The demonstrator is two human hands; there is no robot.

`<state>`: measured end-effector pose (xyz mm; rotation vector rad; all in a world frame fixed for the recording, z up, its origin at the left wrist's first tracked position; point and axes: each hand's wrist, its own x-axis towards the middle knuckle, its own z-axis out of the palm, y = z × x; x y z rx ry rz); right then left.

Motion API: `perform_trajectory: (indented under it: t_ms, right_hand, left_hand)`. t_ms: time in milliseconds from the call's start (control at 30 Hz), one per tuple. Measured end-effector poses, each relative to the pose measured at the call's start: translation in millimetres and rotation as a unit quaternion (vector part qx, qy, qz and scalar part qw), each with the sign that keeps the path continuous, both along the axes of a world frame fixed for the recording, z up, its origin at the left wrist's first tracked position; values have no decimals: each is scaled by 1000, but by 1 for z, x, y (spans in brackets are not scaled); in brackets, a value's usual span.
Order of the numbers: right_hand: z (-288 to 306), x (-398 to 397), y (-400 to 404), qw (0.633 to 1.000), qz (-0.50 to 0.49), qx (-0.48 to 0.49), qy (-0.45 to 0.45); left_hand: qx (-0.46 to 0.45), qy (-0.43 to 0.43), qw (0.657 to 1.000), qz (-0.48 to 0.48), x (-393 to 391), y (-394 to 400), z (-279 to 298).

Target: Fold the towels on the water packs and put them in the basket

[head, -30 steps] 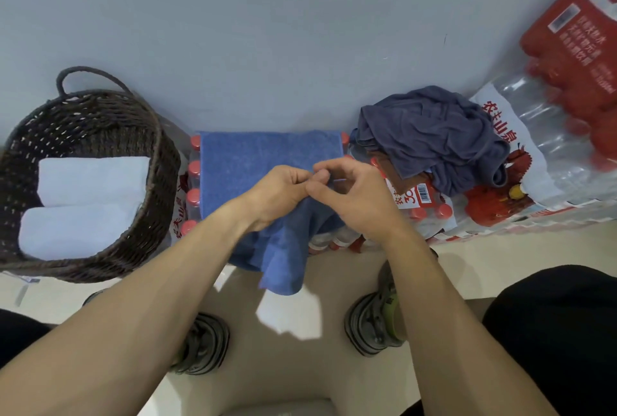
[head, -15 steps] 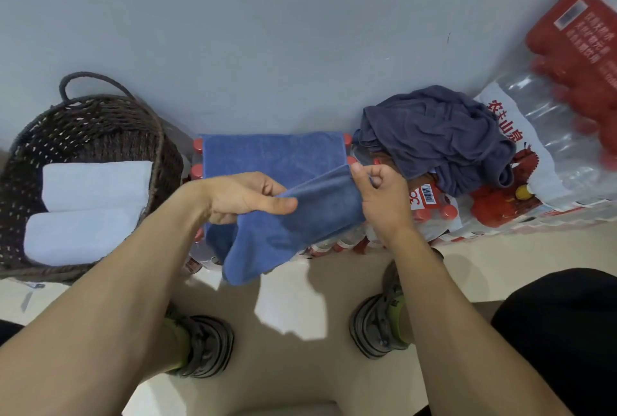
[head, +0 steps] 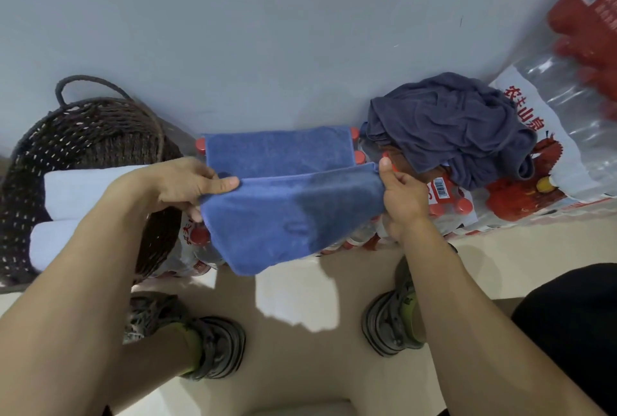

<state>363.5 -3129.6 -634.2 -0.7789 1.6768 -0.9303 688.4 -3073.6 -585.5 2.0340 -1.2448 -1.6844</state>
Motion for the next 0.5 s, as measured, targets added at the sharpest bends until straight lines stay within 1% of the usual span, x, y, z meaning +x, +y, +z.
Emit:
perform_trajectory:
  t_ms: [67, 133, 167, 233, 267, 300, 333, 367, 400, 467, 500]
  right_hand:
    - [0, -1, -7, 1000, 6, 2, -19]
    - [2, 0, -13, 998, 30, -10, -54]
    - [2, 1, -16, 994, 51, -21, -90]
    - [4, 5, -22, 976, 99, -55, -185]
    - [4, 7, -24, 966, 122, -71, -215]
    - [4, 10, -26, 962, 143, -80, -219]
    - [2, 13, -27, 963, 162, -80, -202]
    - [0, 17, -26, 968, 174, -70, -168]
    - [-3, 20, -24, 975, 180, -51, -120]
    - [-10, 26, -17, 982, 187, -12, -1]
    - [-14, 29, -13, 979, 198, -1, 56]
  left_hand:
    - [-65, 14, 993, 93, -4, -6, -6]
    - [-131, -7, 971, 200, -8, -16, -12]
    - [-153, -9, 955, 253, -9, -21, -15]
    - [-185, 16, 914, 361, -9, -31, -21]
    - [-215, 20, 892, 398, -10, -36, -25]
    - [-248, 14, 876, 413, -11, -39, -29]
    - [-276, 13, 869, 410, -16, -40, -32]
    - [-285, 16, 874, 394, -21, -39, -34]
    - [-272, 7, 889, 368, -25, -38, -39]
    - [-217, -71, 929, 290, -27, -35, -52]
    - [-188, -123, 942, 250, -27, -32, -58]
